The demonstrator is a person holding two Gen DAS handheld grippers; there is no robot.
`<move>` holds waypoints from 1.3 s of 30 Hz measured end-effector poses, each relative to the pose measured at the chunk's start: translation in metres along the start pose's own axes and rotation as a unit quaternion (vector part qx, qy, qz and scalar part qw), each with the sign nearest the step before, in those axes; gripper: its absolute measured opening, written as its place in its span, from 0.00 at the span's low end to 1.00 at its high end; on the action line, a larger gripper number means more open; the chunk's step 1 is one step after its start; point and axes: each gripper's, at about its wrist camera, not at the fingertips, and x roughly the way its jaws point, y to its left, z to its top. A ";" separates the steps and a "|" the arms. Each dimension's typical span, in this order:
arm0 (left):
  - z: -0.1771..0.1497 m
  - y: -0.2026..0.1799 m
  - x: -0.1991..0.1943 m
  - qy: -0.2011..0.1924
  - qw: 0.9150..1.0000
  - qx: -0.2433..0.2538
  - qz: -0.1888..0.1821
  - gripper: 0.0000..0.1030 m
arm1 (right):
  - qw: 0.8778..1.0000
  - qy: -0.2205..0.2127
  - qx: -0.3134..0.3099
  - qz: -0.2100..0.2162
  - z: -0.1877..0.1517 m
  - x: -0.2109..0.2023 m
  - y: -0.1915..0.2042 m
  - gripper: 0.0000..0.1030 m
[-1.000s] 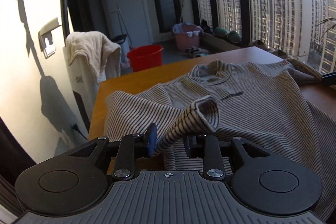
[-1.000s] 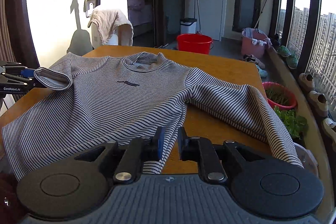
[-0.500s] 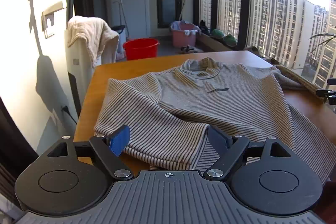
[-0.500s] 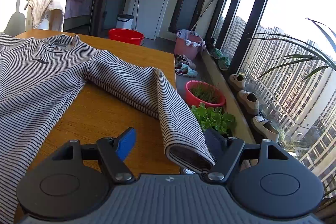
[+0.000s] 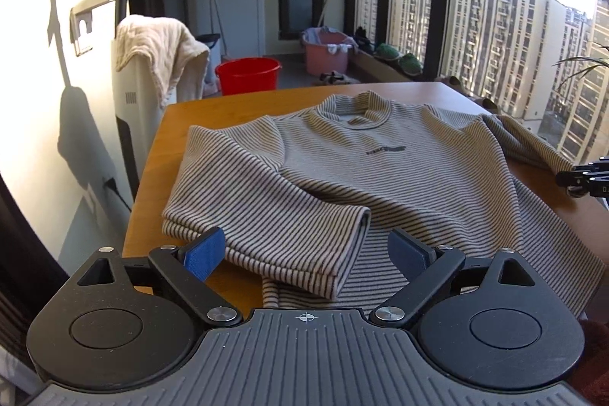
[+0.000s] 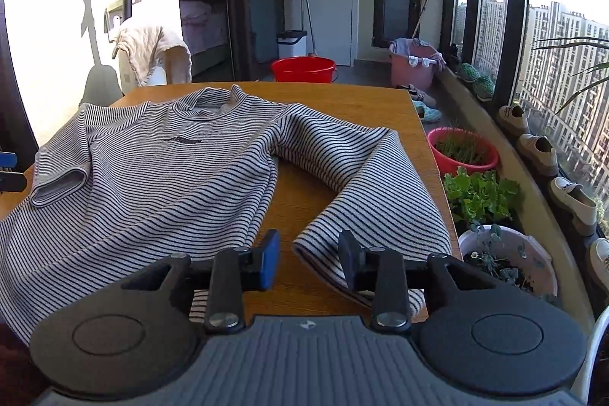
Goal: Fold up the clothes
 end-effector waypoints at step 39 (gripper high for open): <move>0.023 0.010 0.089 0.016 0.996 -0.058 0.070 1.00 | 0.997 0.004 0.021 0.078 0.046 0.081 0.074 1.00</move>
